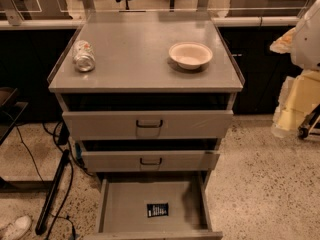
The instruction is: Pick rxbar blueberry from bottom drawer and place on counter
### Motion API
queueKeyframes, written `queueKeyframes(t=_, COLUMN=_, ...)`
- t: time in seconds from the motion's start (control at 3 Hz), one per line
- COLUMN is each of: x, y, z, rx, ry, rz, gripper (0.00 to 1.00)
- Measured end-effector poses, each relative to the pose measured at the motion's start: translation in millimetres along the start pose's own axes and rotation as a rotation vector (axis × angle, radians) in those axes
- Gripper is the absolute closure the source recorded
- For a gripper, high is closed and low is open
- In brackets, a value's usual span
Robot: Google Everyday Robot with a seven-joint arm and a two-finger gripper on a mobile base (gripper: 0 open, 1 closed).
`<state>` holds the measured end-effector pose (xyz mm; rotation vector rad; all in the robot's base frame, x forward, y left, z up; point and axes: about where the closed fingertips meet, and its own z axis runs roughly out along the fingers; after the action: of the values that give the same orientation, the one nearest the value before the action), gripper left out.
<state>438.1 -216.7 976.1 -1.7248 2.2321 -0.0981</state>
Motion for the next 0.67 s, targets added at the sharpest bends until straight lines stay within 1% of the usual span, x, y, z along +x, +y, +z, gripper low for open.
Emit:
queueKeyframes(t=0.33, x=0.0, y=0.0, z=0.1, rx=0.0, ry=0.0, rz=0.0, gripper=0.0)
queueKeyframes(t=0.67, x=-5.4, y=13.9, z=42.9, rx=-0.031, ry=-0.008, rz=-0.019, gripper=0.0)
